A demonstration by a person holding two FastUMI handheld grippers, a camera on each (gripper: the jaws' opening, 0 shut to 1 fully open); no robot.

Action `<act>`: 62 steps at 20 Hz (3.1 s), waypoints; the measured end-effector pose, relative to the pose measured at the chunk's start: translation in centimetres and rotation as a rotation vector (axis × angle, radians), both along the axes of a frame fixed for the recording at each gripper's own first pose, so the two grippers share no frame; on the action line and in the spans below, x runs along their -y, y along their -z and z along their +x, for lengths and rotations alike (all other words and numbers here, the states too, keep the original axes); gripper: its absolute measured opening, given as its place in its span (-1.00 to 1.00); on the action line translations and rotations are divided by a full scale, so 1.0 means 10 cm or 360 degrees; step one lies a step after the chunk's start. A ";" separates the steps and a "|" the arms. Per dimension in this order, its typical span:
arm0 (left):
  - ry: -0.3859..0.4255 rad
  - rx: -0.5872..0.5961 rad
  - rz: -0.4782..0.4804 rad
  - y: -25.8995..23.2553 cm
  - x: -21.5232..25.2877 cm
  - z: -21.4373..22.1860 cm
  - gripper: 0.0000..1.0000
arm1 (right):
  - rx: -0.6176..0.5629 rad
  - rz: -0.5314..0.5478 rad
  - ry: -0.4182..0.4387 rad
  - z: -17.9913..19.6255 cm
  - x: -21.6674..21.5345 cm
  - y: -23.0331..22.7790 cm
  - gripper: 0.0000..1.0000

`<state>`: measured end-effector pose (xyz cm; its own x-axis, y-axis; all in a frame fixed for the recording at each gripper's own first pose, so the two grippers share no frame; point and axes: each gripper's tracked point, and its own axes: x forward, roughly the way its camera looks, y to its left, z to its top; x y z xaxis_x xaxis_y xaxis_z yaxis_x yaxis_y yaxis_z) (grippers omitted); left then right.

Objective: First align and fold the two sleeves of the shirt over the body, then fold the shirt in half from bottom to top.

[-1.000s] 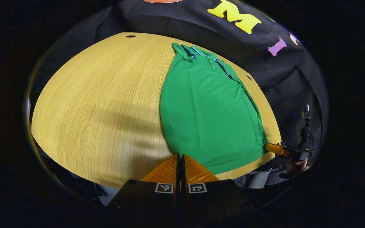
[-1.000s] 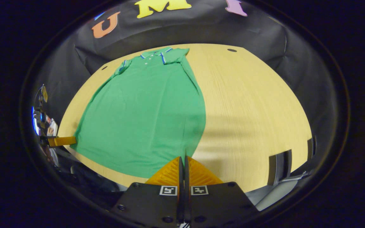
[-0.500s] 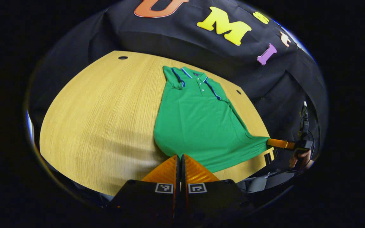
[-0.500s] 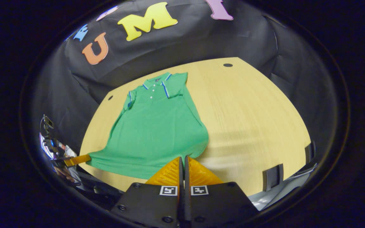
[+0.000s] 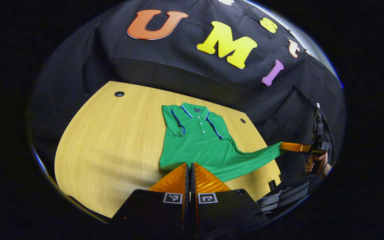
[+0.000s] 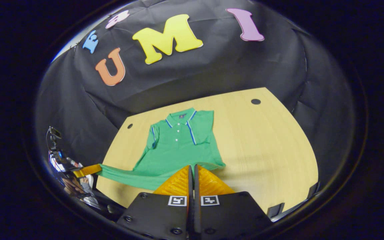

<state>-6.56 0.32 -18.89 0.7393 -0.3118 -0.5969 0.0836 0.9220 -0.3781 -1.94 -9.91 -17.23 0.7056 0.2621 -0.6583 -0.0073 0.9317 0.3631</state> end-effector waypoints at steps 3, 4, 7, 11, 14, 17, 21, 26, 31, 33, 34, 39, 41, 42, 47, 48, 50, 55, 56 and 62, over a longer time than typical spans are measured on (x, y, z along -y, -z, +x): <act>-0.0025 0.0009 0.0039 -0.16 -0.10 0.38 -0.94 | 0.0073 0.0001 -0.0032 0.47 -0.05 -0.26 -0.99; -0.0026 0.0023 0.0027 -0.26 -0.11 0.54 -0.94 | 0.0093 -0.0013 -0.0047 0.64 -0.05 -0.32 -1.00; -0.0024 0.0078 0.0017 -0.45 -0.15 1.07 -0.94 | 0.0136 -0.0032 -0.0078 1.16 -0.07 -0.36 -0.99; -0.0063 0.0122 0.0010 -0.50 -0.22 1.82 -0.94 | 0.0149 -0.0044 -0.0078 1.82 -0.02 -0.18 -0.99; -0.0079 0.0150 0.0009 -0.36 -0.23 2.35 -0.94 | 0.0156 -0.0044 -0.0085 2.30 0.02 0.07 -0.99; -0.0050 0.0171 0.0084 0.00 -0.25 2.84 -0.94 | 0.0138 -0.0067 -0.0074 2.75 0.08 0.49 -0.99; -0.0061 0.0093 0.0180 0.71 -0.29 3.34 -0.94 | 0.0081 -0.0148 -0.0095 3.26 0.11 1.22 -0.99; -0.0082 0.0019 0.0294 1.25 -0.34 3.56 -0.93 | 0.0075 -0.0202 -0.0128 3.68 0.03 1.61 -0.99; -0.0143 0.0036 0.0366 1.45 -0.40 3.75 -0.92 | 0.0065 -0.0275 -0.0111 3.83 0.06 1.87 -0.99; -0.0154 0.0021 0.0384 1.52 -0.39 3.76 -0.90 | 0.0083 -0.0277 -0.0097 3.88 0.05 1.90 -0.99; -0.0162 0.0019 0.0384 1.53 -0.38 3.75 -0.89 | 0.0093 -0.0281 -0.0091 3.89 0.05 1.89 -0.96; -0.0196 0.0030 0.0455 1.47 -0.41 3.75 -0.55 | 0.0121 -0.0319 -0.0079 3.90 0.07 1.86 -0.71; -0.0226 0.0068 0.0427 1.35 -0.40 3.76 0.31 | 0.0156 -0.0332 -0.0041 3.86 0.11 1.75 -0.14; -0.0247 0.0085 0.0410 1.26 -0.41 3.73 0.75 | 0.0182 -0.0345 -0.0026 3.84 0.13 1.69 0.24; -0.0315 0.0198 0.0327 0.74 -0.37 3.51 1.00 | 0.0334 -0.0394 0.0048 3.53 0.17 1.14 0.74; -0.0318 0.0246 0.0324 0.56 -0.38 3.43 0.99 | 0.0377 -0.0398 0.0066 3.44 0.16 0.96 0.75; -0.0307 0.0355 0.0336 0.15 -0.34 3.21 0.99 | 0.0486 -0.0424 0.0088 3.22 0.16 0.55 0.78; -0.0313 0.0637 0.0351 -0.96 -0.22 2.44 0.98 | 0.0781 -0.0453 0.0101 2.30 0.03 -0.58 0.77; -0.0331 0.0668 0.0344 -1.13 -0.21 2.25 0.96 | 0.0826 -0.0458 0.0105 2.09 -0.01 -0.74 0.83; -0.0408 0.0878 0.0398 -1.87 -0.08 1.08 0.96 | 0.1007 -0.0487 0.0143 0.79 -0.19 -1.36 0.79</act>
